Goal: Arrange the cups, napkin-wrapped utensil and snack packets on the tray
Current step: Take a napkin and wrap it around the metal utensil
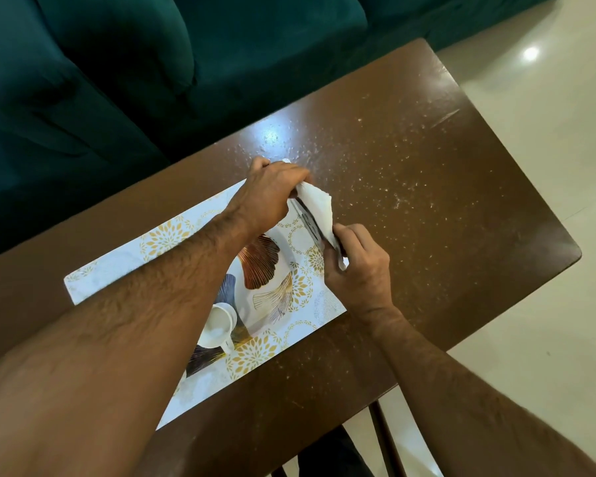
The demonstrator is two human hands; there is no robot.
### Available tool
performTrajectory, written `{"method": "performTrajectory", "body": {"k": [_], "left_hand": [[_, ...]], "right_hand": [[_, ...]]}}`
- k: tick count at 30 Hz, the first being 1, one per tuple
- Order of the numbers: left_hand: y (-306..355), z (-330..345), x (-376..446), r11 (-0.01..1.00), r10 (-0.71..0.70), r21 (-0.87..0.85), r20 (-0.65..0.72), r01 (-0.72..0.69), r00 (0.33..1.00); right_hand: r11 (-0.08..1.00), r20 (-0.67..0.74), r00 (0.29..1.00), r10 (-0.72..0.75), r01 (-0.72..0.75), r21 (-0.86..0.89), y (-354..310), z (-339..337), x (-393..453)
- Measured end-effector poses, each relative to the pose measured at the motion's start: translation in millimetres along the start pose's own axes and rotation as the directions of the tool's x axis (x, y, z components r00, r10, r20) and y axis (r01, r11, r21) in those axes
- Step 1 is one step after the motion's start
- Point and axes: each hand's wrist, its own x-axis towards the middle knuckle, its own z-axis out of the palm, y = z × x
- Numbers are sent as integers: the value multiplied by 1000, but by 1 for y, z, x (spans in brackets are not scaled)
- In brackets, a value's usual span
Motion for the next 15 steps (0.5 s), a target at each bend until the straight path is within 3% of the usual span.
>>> {"method": "performTrajectory", "body": {"k": [15], "left_hand": [[2,10,3,992,-101,59,-95,107,990]], "right_hand": [[998,63,997,41,-43,38,10,0,-10]]}}
